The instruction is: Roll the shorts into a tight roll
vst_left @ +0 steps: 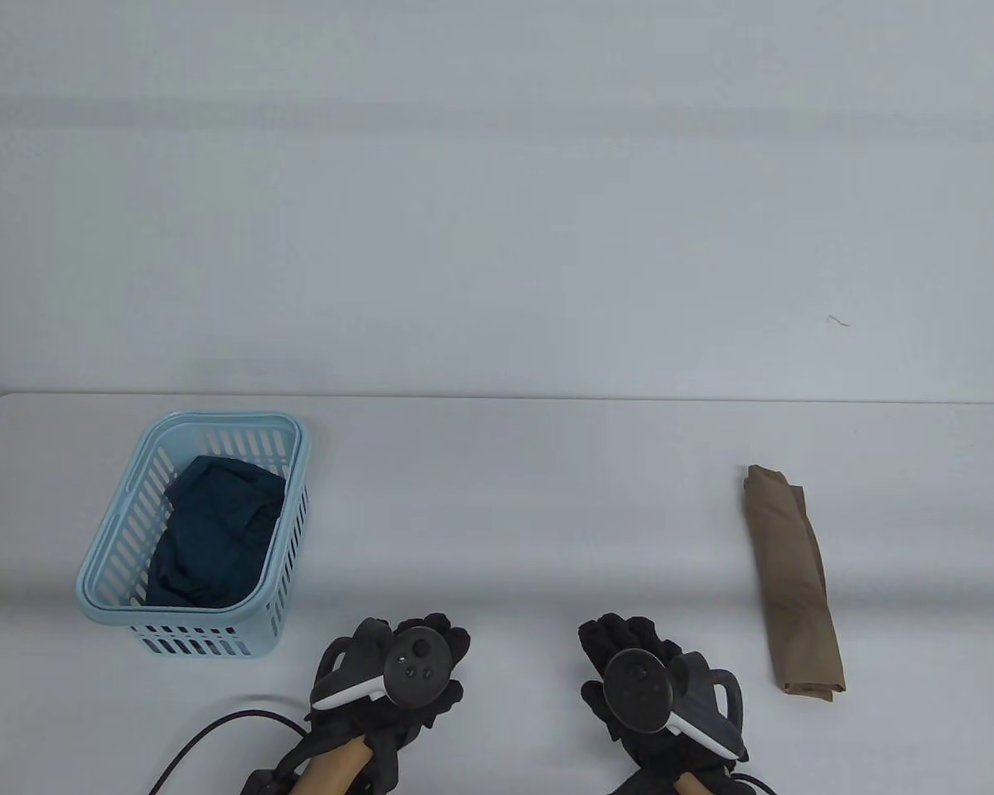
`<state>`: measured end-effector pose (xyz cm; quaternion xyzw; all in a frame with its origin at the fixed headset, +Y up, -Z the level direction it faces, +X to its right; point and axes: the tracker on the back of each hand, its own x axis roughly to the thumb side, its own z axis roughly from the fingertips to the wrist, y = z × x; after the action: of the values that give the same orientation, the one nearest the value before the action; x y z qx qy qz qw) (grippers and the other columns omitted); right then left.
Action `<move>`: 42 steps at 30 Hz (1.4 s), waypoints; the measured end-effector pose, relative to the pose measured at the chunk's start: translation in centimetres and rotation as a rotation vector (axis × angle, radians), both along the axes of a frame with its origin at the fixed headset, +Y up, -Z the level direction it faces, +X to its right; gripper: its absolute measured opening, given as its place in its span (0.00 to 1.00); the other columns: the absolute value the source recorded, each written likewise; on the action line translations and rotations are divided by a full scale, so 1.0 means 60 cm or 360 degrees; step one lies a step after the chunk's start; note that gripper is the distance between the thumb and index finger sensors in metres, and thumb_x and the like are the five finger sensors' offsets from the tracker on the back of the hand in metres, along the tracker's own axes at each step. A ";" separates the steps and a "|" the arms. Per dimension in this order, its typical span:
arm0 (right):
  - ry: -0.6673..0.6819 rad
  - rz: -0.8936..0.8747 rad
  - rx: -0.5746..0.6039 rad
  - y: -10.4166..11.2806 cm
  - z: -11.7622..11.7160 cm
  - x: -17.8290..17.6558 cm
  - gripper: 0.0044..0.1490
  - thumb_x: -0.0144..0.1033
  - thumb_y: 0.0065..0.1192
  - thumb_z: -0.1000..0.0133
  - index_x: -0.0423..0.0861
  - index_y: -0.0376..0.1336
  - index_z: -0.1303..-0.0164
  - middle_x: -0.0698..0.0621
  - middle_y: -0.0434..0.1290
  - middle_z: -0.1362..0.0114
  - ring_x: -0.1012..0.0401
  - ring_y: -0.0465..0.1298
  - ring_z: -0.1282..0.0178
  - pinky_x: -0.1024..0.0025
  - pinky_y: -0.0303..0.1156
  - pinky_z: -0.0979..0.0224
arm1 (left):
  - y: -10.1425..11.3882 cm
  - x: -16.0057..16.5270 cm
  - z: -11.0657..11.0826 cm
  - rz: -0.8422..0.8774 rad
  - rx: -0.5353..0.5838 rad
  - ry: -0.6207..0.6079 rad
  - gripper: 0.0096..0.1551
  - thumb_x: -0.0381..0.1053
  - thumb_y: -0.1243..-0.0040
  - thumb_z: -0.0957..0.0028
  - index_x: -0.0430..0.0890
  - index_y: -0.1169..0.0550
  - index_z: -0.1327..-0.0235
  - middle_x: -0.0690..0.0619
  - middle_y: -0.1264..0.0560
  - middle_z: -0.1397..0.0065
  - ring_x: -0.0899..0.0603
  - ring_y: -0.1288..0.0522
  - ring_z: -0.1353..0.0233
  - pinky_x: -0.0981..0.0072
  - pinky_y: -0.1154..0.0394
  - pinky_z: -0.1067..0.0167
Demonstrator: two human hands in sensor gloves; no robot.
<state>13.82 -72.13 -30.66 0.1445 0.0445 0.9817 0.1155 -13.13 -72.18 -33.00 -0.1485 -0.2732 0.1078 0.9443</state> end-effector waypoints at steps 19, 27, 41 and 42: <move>-0.0019 -0.0104 -0.0093 -0.001 0.008 0.011 0.42 0.44 0.51 0.43 0.45 0.47 0.19 0.42 0.50 0.14 0.41 0.51 0.16 0.35 0.51 0.23 | 0.265 -0.263 -0.164 0.0098 0.0345 0.0767 0.41 0.52 0.50 0.39 0.37 0.47 0.18 0.31 0.51 0.14 0.23 0.48 0.17 0.20 0.53 0.30; -0.0062 -0.0122 -0.0172 -0.010 0.006 0.024 0.42 0.44 0.51 0.43 0.46 0.47 0.19 0.42 0.50 0.14 0.41 0.52 0.16 0.35 0.52 0.23 | 0.143 -0.323 -0.295 -0.0196 -0.0083 0.1114 0.43 0.52 0.49 0.40 0.37 0.50 0.18 0.32 0.53 0.14 0.24 0.50 0.16 0.21 0.54 0.30; -0.0006 -0.0130 -0.0303 -0.026 0.000 0.015 0.42 0.44 0.51 0.43 0.45 0.47 0.19 0.42 0.51 0.15 0.40 0.53 0.17 0.35 0.53 0.23 | -0.023 -0.342 -0.337 -0.0752 -0.0841 0.1038 0.62 0.62 0.47 0.46 0.36 0.67 0.22 0.32 0.59 0.16 0.28 0.51 0.15 0.21 0.56 0.29; 0.0000 -0.0128 -0.0313 -0.027 0.001 0.014 0.41 0.44 0.51 0.43 0.45 0.47 0.19 0.42 0.51 0.15 0.40 0.53 0.17 0.35 0.53 0.23 | -0.022 -0.341 -0.337 -0.0751 -0.0810 0.1050 0.61 0.61 0.46 0.46 0.36 0.65 0.21 0.33 0.54 0.16 0.30 0.47 0.16 0.21 0.56 0.29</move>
<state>14.65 -73.78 -30.62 0.1342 0.1349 0.9671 0.1686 -33.60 -73.52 -53.22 -0.3907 0.1173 -0.0047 0.9130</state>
